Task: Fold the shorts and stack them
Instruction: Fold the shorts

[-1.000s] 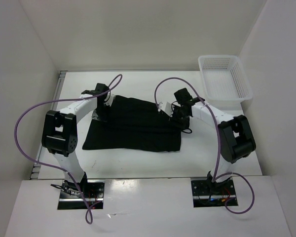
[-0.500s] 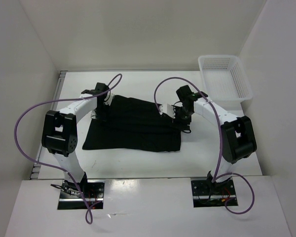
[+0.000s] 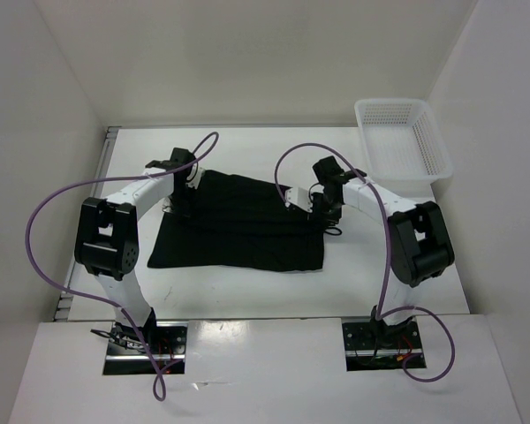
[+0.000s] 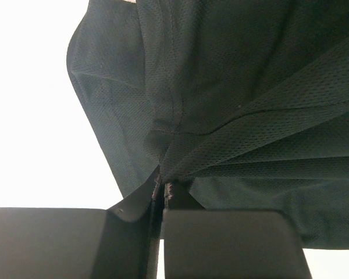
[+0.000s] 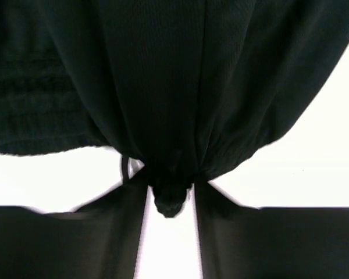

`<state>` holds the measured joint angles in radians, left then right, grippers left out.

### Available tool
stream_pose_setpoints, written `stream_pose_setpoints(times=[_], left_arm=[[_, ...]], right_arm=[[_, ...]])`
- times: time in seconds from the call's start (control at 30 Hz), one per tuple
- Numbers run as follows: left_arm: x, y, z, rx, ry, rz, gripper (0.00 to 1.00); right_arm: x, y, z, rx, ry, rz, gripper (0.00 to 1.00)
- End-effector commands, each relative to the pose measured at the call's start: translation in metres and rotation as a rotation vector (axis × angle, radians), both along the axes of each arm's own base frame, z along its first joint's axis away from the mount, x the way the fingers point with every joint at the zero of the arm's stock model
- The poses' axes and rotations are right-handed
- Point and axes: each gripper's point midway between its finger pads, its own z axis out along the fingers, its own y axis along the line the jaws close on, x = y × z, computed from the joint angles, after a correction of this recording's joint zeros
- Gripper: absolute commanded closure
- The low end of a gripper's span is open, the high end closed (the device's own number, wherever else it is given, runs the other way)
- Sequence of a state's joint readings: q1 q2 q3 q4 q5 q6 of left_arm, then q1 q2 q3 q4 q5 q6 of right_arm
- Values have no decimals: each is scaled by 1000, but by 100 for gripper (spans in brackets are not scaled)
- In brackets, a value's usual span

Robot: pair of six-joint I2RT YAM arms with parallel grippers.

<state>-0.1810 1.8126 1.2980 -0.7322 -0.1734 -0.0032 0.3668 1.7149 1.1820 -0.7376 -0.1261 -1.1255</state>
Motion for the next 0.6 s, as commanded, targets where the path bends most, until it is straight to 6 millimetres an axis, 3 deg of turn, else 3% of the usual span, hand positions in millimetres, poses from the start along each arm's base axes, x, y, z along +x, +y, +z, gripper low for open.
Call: stream_pose_setpoints(times=[0.0, 0.07, 0.13, 0.2, 0.23, 0.3, 0.33, 0.37, 0.47, 0.57], left_arm=[[12, 3, 18, 13, -67, 6, 100], [14, 5, 19, 24, -80, 10, 100], [26, 11, 25, 59, -128, 25, 100], [46, 21, 39, 124, -209, 57, 100], [72, 28, 59, 132, -303, 92, 100], [102, 40, 86, 156, -405, 140, 100], [119, 49, 104, 163, -469, 174, 100], [140, 54, 142, 156, -567, 203, 100], [164, 63, 181, 147, -680, 241, 100], [172, 64, 193, 149, -723, 253, 100]], right_arm=[[24, 0, -7, -11, -80, -21, 70], [30, 1, -4, -11, -109, -26, 91], [41, 3, 3, -1, -137, -53, 98], [61, 10, 19, 30, -208, -81, 100], [69, 7, 27, 22, -246, -117, 100], [95, 12, 52, 54, -351, -161, 100], [102, 12, 61, 62, -381, -182, 100], [110, 14, 72, 79, -413, -207, 100], [118, 13, 77, 79, -445, -233, 100], [115, 5, 71, 51, -457, -251, 100]])
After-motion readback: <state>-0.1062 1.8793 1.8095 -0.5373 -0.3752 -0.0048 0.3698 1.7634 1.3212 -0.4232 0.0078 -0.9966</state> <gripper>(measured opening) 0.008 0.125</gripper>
